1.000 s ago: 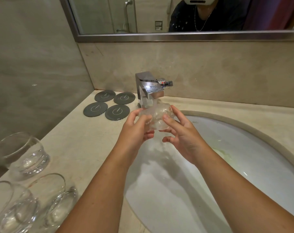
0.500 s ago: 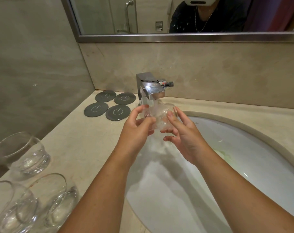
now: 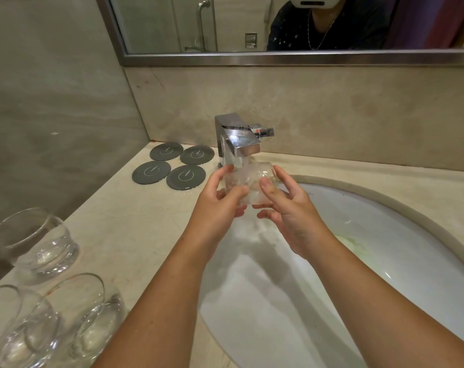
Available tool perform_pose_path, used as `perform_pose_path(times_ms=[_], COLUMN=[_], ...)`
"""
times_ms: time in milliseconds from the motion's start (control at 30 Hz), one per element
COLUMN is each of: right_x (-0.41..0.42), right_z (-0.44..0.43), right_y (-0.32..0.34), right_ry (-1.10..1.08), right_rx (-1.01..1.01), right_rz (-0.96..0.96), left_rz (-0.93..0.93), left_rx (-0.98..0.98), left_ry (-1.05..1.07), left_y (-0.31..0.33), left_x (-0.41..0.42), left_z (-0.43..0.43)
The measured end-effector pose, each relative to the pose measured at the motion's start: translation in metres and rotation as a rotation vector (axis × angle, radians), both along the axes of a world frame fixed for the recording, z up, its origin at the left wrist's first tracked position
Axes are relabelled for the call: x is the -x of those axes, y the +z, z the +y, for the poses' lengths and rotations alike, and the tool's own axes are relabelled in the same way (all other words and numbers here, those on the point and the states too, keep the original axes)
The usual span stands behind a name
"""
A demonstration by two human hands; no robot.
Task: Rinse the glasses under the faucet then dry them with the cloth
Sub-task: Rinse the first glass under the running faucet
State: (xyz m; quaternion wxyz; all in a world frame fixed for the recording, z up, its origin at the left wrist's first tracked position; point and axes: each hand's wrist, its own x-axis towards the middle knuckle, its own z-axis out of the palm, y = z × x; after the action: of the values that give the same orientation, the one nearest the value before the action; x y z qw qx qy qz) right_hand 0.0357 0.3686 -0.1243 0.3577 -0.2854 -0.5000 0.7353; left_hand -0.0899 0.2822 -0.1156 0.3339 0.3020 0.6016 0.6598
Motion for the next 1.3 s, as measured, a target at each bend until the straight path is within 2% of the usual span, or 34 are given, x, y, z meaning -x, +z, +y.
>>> perform_pose_path(times_ms=[300, 667, 1067, 1300], right_x=[-0.0032, -0.0017, -0.0028, -0.0004], right_z=[-0.0025, 0.0018, -0.0002, -0.0015], right_y=[0.004, 0.0021, 0.0037, 0.0029], right_ry=[0.048, -0.039, -0.016, -0.038], right_rx=[-0.007, 0.0, -0.013, -0.024], right_rz=[-0.015, -0.005, -0.001, -0.021], left_rz=[-0.046, 0.161, 0.077, 0.198], left_rx=[-0.023, -0.042, -0.049, -0.021], left_ry=[0.028, -0.037, -0.021, -0.032], left_y=[0.0024, 0.0053, 0.0052, 0.0055], left_x=[0.001, -0.0054, -0.0048, -0.0052], left_z=[-0.0015, -0.0071, -0.0043, -0.0084])
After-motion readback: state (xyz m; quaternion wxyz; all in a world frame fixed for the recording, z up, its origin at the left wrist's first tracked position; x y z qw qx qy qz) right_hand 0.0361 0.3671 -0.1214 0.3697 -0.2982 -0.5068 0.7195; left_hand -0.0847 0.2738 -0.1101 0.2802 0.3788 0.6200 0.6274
